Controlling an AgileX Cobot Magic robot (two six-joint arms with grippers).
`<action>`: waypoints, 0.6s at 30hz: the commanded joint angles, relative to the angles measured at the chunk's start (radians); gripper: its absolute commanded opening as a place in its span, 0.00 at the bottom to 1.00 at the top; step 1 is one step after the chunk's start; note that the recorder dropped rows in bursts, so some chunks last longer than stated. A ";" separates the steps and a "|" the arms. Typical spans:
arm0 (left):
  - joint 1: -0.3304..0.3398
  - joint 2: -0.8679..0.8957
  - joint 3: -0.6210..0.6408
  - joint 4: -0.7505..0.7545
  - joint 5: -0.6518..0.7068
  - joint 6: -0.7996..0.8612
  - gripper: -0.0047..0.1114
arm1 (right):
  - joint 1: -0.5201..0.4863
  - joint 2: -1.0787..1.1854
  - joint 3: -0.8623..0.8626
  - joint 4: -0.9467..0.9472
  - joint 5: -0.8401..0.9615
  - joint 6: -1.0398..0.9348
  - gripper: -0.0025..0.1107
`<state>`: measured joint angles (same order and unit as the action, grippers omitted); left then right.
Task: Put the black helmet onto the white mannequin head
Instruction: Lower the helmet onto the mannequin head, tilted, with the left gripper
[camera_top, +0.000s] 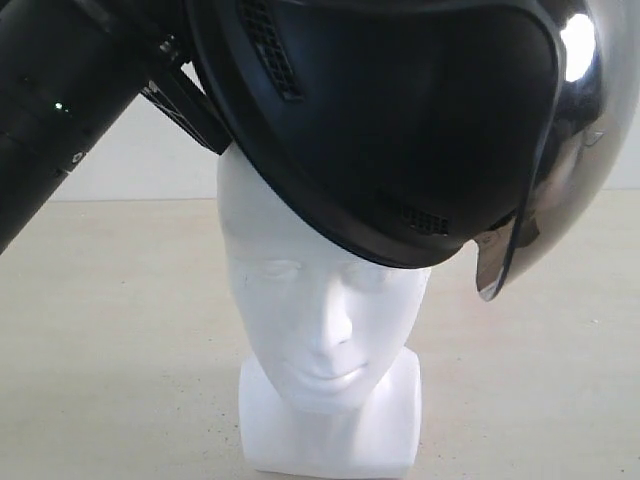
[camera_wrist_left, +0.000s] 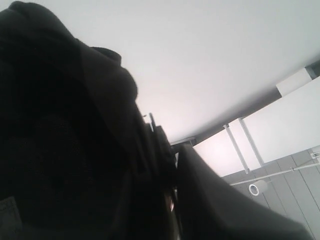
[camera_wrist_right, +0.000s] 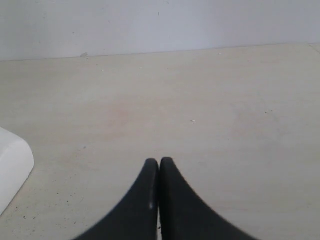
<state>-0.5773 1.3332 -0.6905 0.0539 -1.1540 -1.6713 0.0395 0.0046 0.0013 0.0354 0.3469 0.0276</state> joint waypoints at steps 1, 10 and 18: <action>0.022 0.016 -0.002 -0.064 -0.067 0.042 0.08 | 0.001 -0.005 -0.001 0.000 -0.013 -0.005 0.02; 0.022 0.034 -0.002 -0.073 -0.067 0.042 0.08 | 0.001 -0.005 -0.001 0.000 -0.013 -0.005 0.02; 0.022 0.034 -0.002 -0.054 -0.067 0.042 0.08 | 0.001 -0.005 -0.001 0.000 -0.013 -0.005 0.02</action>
<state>-0.5726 1.3556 -0.6905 0.0562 -1.1997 -1.6732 0.0395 0.0046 0.0013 0.0354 0.3469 0.0276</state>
